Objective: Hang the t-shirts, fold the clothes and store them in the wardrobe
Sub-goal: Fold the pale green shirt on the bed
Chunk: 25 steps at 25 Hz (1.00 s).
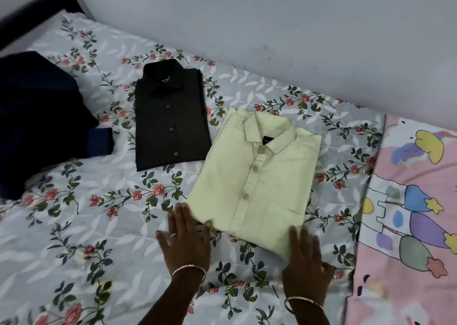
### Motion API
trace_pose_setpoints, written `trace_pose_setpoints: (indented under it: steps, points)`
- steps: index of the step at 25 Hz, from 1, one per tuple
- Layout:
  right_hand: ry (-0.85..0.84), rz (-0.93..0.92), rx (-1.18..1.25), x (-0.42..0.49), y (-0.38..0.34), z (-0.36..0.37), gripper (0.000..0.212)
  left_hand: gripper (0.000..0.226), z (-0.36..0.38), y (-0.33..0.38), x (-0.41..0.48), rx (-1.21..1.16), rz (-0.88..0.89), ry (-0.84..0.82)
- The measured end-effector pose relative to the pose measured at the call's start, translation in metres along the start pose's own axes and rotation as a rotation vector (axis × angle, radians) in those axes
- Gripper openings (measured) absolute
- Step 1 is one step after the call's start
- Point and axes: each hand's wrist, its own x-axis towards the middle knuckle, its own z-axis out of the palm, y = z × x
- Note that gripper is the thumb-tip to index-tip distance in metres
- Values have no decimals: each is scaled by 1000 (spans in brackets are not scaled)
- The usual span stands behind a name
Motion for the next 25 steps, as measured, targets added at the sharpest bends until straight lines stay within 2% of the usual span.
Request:
trace_pose_setpoints:
  steps: [2,3,5,9,13,15,17,20,22,25]
  points:
    - [-52,152,-43,2,6,-13,79,69,-15,-7,7,-110,-126,46]
    - [-35,205,32,4,7,-22,69,62,-23,-13,12,-145,-127,80]
    - [111,206,216,8,3,-34,53,50,-42,-21,32,-238,-101,133]
    - [287,-3,370,27,-42,-52,35,41,-85,-37,98,-495,-154,270]
    - [317,-254,535,71,-116,-64,33,36,-118,-56,183,-746,-253,250]
    - [283,-300,634,97,-156,-67,29,38,-125,-62,221,-810,-274,167]
    - [216,-310,718,123,-201,-71,24,45,-130,-66,253,-858,-338,14]
    - [64,-230,800,163,-263,-79,17,53,-129,-68,288,-899,-392,-162]
    - [-78,-121,810,192,-296,-78,28,56,-128,-69,310,-941,-399,-210]
    - [-240,-83,756,238,-333,-63,58,59,-125,-69,340,-1071,-414,-268]
